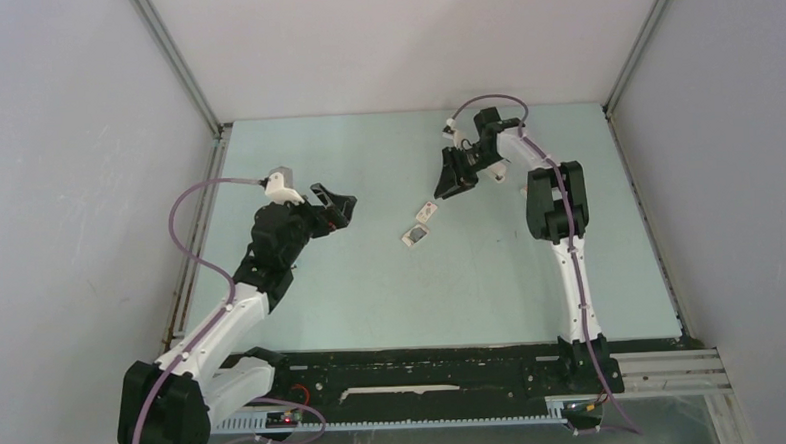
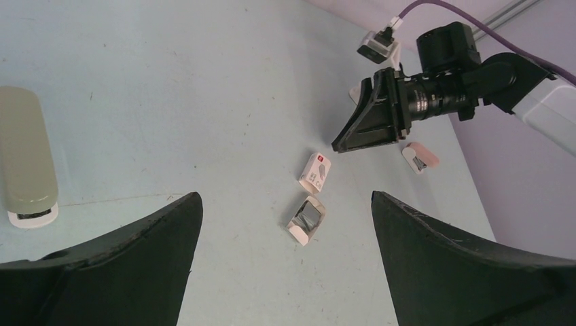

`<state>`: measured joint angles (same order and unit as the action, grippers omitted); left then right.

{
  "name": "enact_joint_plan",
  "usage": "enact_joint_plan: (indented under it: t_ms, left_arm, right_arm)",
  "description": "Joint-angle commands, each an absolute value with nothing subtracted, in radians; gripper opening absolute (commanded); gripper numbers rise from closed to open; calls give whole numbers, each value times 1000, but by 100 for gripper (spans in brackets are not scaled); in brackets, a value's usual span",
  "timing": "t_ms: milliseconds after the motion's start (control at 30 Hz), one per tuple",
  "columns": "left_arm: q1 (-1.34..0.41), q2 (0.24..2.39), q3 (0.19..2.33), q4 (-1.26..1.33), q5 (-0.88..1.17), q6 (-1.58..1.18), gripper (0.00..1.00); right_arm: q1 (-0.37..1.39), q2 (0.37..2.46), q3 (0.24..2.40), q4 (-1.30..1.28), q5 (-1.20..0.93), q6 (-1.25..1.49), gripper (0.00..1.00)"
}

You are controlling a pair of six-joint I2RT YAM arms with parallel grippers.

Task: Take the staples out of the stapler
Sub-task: Pick up the staple box from the center of the board.

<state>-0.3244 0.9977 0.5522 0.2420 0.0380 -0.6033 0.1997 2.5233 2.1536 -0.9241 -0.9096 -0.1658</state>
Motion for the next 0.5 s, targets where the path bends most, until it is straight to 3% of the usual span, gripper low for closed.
enact_joint_plan:
  t_ms: [0, 267, 467]
  left_arm:
    - [-322, 1002, 537, 292, 58, -626, 100]
    - [-323, 1006, 531, 292, 61, -637, 100]
    - [-323, 1006, 531, 293, 62, -640, 100]
  right_arm:
    - [221, 2546, 2190, -938, -950, -115, 48]
    - [242, 2568, 2175, -960, -987, -121, 40]
    - [247, 2565, 2163, -963, -995, -125, 28]
